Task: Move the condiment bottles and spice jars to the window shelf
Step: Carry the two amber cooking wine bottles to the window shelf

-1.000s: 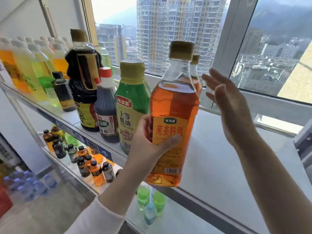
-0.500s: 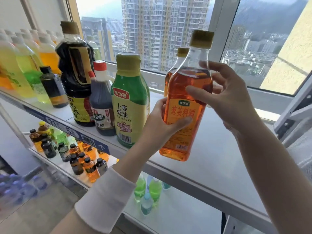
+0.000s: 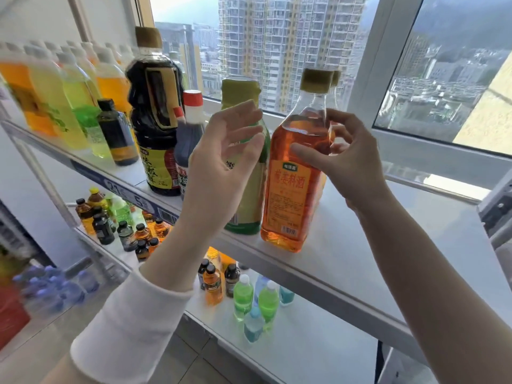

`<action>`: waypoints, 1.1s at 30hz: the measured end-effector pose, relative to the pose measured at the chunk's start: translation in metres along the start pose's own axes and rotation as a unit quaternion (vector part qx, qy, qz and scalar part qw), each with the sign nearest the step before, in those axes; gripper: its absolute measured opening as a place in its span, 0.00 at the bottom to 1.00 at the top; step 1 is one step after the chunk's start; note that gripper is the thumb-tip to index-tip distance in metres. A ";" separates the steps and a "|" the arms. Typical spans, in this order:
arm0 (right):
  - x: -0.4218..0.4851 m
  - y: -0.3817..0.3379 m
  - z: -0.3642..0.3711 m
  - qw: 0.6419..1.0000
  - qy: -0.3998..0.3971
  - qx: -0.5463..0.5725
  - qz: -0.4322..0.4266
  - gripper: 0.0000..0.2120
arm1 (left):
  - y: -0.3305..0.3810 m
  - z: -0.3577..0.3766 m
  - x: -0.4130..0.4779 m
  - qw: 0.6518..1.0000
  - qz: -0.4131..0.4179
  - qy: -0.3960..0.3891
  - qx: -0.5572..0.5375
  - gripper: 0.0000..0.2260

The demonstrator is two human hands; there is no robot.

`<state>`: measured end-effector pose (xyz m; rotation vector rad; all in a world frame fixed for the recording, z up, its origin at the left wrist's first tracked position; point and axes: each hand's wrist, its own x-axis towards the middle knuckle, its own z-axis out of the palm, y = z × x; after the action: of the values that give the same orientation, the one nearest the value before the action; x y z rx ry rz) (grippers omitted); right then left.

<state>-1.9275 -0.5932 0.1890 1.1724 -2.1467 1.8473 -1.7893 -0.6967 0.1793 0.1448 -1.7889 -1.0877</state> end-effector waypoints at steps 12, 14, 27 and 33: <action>-0.005 0.010 0.011 1.000 0.015 -0.020 -0.014 0.31 | 0.003 0.008 0.017 1.000 0.012 -0.019 -0.011 0.16; -0.008 0.010 0.010 1.000 0.016 -0.024 -0.014 0.30 | 0.004 0.012 0.022 1.000 0.015 -0.023 -0.011 0.17; 0.019 0.074 -0.017 0.985 0.105 0.091 0.100 0.22 | 0.016 0.034 0.059 0.997 0.003 -0.069 0.025 0.15; 0.038 0.109 0.000 0.992 0.003 0.043 0.115 0.34 | 0.010 0.042 0.063 0.996 -0.019 -0.085 0.012 0.18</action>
<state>-2.0173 -0.6138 0.1199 0.9672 -2.3068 2.0486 -1.8499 -0.6989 0.2256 0.1035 -1.9584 -1.1352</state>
